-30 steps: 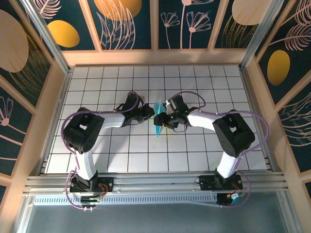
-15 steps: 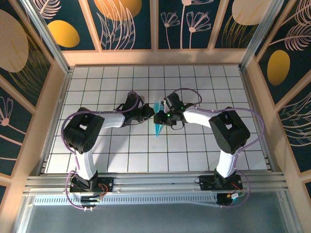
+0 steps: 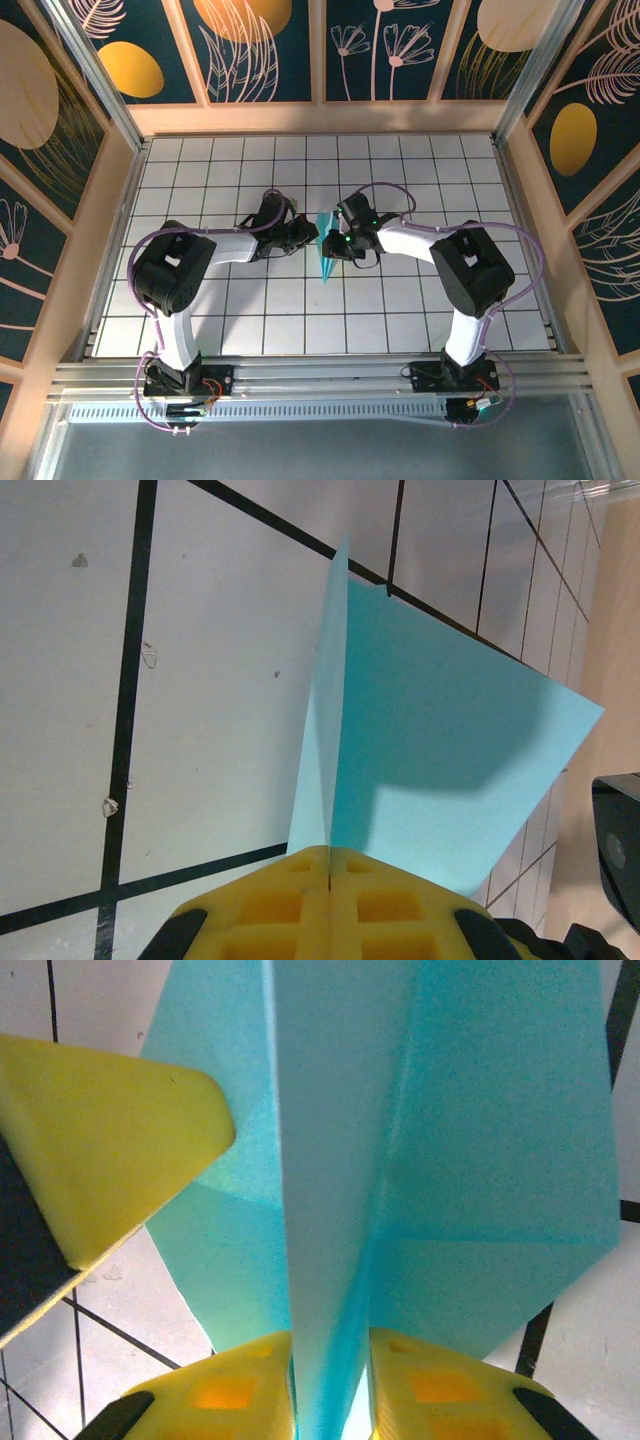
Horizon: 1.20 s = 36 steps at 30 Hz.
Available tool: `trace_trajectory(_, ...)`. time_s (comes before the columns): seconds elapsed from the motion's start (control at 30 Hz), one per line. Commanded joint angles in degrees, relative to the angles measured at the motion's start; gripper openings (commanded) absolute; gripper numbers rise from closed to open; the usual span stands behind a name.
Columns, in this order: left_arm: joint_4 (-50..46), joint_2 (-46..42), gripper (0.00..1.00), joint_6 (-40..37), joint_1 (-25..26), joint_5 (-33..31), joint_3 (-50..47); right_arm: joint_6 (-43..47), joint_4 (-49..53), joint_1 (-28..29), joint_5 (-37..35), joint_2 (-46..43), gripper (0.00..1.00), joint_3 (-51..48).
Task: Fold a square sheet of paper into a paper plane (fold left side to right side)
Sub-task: Place the paper plane at the center of the table, then pick up the paper plane at the center of the table.
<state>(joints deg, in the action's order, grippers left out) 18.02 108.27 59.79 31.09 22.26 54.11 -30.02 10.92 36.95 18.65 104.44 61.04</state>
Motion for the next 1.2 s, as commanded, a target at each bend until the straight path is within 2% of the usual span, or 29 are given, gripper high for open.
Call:
trace_trajectory(0.0, 1.82, 1.05, 0.01, 1.47, 0.23, 0.63, -0.67, -1.91, -1.16, 0.94, 0.94, 1.11, 0.24, 0.24)
trace_trajectory(0.23, 1.93, 0.84, 0.01, 1.56, 0.29, 0.68, -0.97, -3.37, -1.82, 1.28, 0.27, 2.32, 0.23, 0.47)
trace_trajectory(0.7, 2.52, 0.98, 0.03, 1.65, 0.35, 0.70, -1.56, -4.60, -2.30, 1.98, -0.63, 4.78, 0.15, 1.53)
trace_trajectory(0.8, 2.59, -0.07, 0.13, 1.20, 0.33, -0.01, -2.08, -4.83, -2.16, 1.99, -1.11, 3.97, 0.11, 1.59)
trace_trajectory(0.9, 1.65, -4.17, 0.33, -0.51, 0.14, -3.07, -2.92, -4.42, -0.06, 1.60, -2.15, 2.47, 0.05, 2.60)
trace_trajectory(1.0, -3.30, -10.59, 0.50, -4.13, -1.35, -7.15, -3.18, -2.48, 5.43, 1.30, -5.63, 1.09, 0.03, 5.23)
trace_trajectory(1.07, -6.00, -15.74, 0.57, -5.78, -3.24, -8.63, -4.06, -0.60, 10.02, 1.02, -9.17, 0.69, 0.02, 7.83)
trace_trajectory(1.17, -9.60, -21.61, 0.61, -7.68, -6.02, -10.42, -6.15, 1.85, 17.04, 0.42, -13.63, 1.63, 0.02, 12.64)
